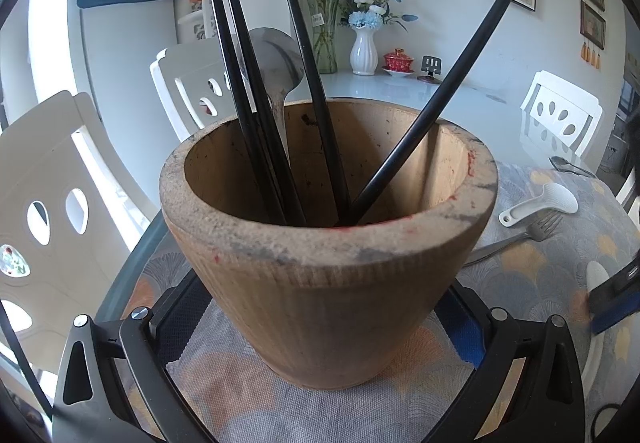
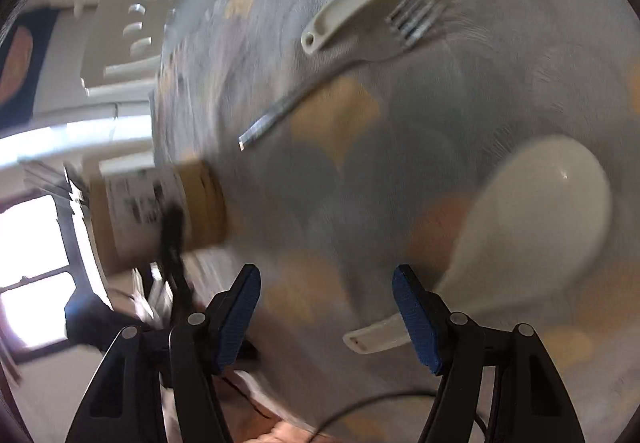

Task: Organize utensils
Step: 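Move the right tool to the cloth and grasp a white rice paddle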

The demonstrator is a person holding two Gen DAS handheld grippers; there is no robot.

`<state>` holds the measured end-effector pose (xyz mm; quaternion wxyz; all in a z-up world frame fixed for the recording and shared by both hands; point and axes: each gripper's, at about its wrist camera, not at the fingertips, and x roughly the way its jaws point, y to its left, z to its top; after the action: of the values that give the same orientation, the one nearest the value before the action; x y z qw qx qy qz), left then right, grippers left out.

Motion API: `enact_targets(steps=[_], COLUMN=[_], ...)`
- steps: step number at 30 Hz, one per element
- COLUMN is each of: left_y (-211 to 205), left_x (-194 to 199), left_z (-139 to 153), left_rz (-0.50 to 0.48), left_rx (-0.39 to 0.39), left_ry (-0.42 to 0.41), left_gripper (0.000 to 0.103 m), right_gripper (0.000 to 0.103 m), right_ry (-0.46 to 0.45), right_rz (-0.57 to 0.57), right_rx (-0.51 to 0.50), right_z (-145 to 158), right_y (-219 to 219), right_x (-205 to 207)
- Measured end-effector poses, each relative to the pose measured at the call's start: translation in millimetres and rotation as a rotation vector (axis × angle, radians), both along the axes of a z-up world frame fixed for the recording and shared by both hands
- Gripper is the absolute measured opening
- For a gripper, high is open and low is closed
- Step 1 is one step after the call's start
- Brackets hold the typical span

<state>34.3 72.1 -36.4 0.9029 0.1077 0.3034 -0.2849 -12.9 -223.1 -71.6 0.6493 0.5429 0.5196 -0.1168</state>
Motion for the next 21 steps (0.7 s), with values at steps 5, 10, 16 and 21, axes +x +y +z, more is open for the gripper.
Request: enact_targets(steps=[5, 10, 16, 21], left_y=[0, 0, 1, 2], left_x=[0, -1, -1, 0], left_z=[0, 1, 1, 1], left_rz=[-0.002, -0.001, -0.001, -0.003], left_rx=[0.002, -0.004, -0.006, -0.010], left_ry=[0.001, 0.000, 0.003, 0.008], left_gripper=[0.103, 0.103, 0.103, 0.103], right_gripper=[0.067, 0.067, 0.072, 0.080], right_ry=[0.066, 0.221, 0.183, 0.293], right_rz=[-0.204, -0.261, -0.225, -0.016], right_rx=[-0.151, -0.194, -0.151, -0.368], right_z=[37, 25, -2, 0], right_y=[-15, -32, -32, -13], right_x=[-57, -71, -48, 9])
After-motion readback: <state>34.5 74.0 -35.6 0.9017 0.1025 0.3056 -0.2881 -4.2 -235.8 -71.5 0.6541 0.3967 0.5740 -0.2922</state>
